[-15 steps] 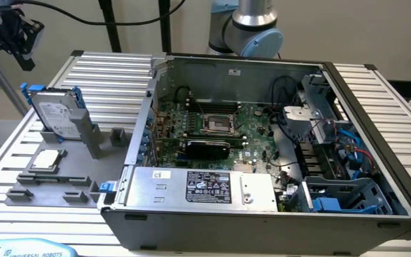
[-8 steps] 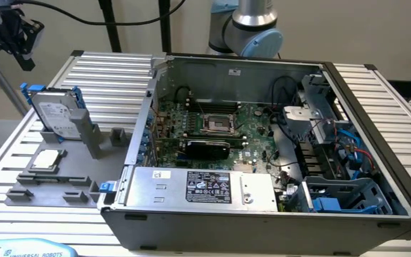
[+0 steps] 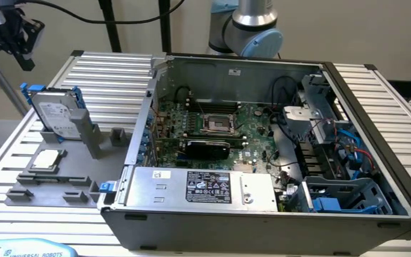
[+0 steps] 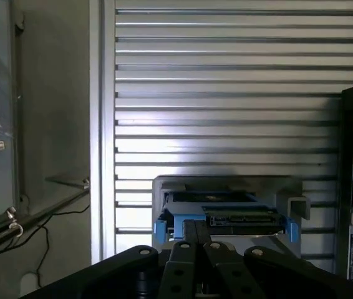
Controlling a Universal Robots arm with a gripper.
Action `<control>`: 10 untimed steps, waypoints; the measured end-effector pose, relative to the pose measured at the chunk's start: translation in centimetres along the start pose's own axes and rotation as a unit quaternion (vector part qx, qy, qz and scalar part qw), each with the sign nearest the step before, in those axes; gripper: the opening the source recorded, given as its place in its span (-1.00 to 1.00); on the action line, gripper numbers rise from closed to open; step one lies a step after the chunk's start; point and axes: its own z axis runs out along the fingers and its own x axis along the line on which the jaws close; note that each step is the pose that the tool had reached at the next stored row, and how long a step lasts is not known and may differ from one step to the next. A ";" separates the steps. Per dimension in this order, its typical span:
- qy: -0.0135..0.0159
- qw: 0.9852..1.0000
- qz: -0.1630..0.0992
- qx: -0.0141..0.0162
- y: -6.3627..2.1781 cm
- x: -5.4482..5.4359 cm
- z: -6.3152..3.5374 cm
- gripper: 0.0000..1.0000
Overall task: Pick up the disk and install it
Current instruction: 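Pick up the disk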
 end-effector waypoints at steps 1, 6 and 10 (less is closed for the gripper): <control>0.000 1.000 -0.009 0.000 0.00 0.0 0.00 -0.79; 0.002 0.998 -0.055 -0.001 0.00 0.0 0.04 -0.79; 0.003 0.996 -0.091 -0.001 0.00 0.0 0.08 -0.79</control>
